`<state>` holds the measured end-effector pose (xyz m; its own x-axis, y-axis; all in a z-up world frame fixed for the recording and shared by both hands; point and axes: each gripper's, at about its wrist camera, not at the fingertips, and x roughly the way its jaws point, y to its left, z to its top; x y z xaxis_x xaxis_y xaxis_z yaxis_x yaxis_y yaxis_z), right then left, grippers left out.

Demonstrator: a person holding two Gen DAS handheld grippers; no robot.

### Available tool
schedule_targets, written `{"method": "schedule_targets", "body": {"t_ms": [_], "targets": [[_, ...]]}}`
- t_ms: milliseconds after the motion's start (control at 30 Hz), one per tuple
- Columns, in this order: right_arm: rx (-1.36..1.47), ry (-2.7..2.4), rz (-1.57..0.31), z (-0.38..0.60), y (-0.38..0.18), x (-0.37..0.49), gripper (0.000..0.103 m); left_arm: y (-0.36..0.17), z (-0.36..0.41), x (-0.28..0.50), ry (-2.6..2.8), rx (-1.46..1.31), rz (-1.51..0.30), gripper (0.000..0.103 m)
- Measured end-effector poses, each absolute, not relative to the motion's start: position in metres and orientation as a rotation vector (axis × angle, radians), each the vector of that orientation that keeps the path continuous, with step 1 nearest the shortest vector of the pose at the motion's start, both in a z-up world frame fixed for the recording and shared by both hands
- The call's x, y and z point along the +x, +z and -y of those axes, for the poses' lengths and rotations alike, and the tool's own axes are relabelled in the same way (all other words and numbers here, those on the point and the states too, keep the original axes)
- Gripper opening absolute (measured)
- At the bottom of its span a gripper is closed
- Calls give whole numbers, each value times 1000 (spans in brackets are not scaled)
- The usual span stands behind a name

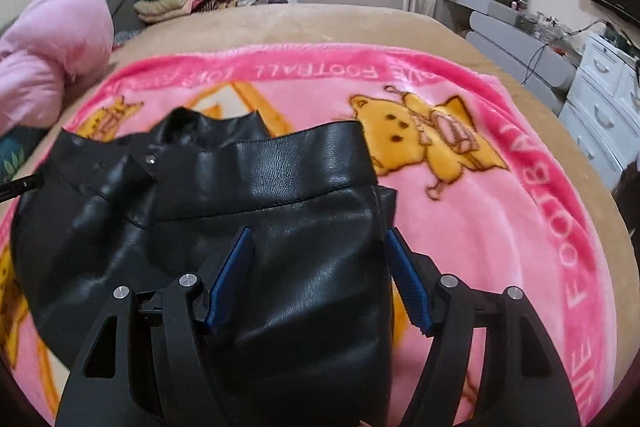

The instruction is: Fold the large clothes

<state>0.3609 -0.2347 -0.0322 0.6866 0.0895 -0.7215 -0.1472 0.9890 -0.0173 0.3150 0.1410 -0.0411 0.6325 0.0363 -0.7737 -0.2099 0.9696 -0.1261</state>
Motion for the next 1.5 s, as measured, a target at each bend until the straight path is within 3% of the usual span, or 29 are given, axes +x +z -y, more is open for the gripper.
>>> {"method": "schedule_targets", "body": {"t_ms": [67,133,200,467,867,1000,1067,1100,1133,1167,1267,1333,1367,1400,1433,1467,1500], "targets": [[-45,121,-806,238,-36,365,42,-42,-137,319,142,-196,-878,25],[2,117,-779,245,-31,364,13,-39,-136,318,162,-185,-857,10],[64,115,-728,254,-16,360,8,-27,-139,316,166,-208,-818,6],[213,98,-578,278,17,364,7,19,-147,320,161,-272,-651,2],[134,-23,-724,272,-45,397,8,-40,-164,364,275,-245,-757,0],[96,-44,-749,265,-53,398,12,-51,-178,365,223,-341,-788,0],[84,-34,-756,262,-50,397,20,-44,-178,363,181,-360,-778,0],[85,-31,-752,262,-47,396,33,-38,-179,361,158,-374,-768,2],[90,-29,-748,262,-45,396,55,-34,-179,359,145,-385,-759,15],[99,-19,-747,262,-44,396,63,-31,-179,358,129,-393,-760,31],[110,2,-750,263,-44,397,66,-31,-173,361,66,-393,-796,63],[112,20,-756,262,-45,397,60,-34,-163,365,53,-359,-805,65],[112,31,-758,262,-46,397,50,-37,-155,368,46,-327,-820,63],[107,24,-756,262,-45,397,26,-41,-150,372,48,-300,-831,57],[118,22,-743,265,-42,395,16,-44,-144,374,61,-269,-839,32],[142,36,-728,268,-39,394,15,-45,-140,374,88,-243,-845,19],[165,45,-708,271,-36,392,13,-45,-139,375,97,-238,-845,14]]}}
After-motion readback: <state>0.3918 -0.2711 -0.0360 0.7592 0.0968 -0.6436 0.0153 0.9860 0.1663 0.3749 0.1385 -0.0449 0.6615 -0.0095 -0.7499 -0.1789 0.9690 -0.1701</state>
